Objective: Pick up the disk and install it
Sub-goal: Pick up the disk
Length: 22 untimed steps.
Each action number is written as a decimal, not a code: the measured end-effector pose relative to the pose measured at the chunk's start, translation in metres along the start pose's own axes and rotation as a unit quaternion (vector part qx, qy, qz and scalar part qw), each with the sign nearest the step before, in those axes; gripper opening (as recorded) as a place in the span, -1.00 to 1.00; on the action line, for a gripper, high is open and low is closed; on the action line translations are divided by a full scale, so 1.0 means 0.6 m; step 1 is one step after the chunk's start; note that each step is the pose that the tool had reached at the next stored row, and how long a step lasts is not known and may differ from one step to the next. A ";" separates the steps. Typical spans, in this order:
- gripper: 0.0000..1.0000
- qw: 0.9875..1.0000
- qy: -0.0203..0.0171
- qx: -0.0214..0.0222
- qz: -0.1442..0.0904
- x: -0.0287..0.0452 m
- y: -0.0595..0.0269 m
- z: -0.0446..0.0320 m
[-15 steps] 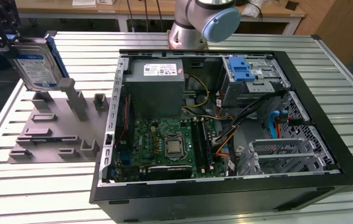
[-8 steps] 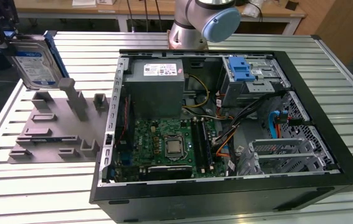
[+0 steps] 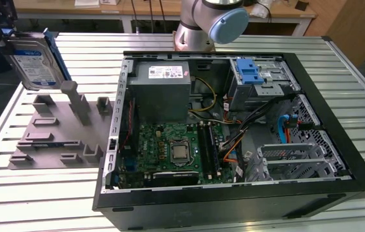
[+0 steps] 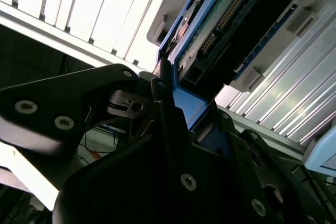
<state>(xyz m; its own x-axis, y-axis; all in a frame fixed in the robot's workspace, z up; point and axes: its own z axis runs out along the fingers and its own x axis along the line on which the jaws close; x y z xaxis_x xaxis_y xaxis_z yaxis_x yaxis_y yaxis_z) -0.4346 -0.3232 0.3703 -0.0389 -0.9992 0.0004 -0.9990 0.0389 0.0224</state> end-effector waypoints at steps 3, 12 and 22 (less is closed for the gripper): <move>-0.27 1.000 0.000 0.000 0.000 0.000 0.000 -0.004; -0.27 1.000 0.000 0.000 0.000 0.000 0.000 -0.018; -0.27 1.000 0.000 0.000 0.000 0.000 0.001 -0.035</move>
<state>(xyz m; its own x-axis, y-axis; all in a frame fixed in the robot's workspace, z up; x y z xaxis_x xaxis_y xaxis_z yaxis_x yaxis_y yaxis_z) -0.4346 -0.3232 0.3911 -0.0389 -0.9992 0.0003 -0.9990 0.0389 0.0222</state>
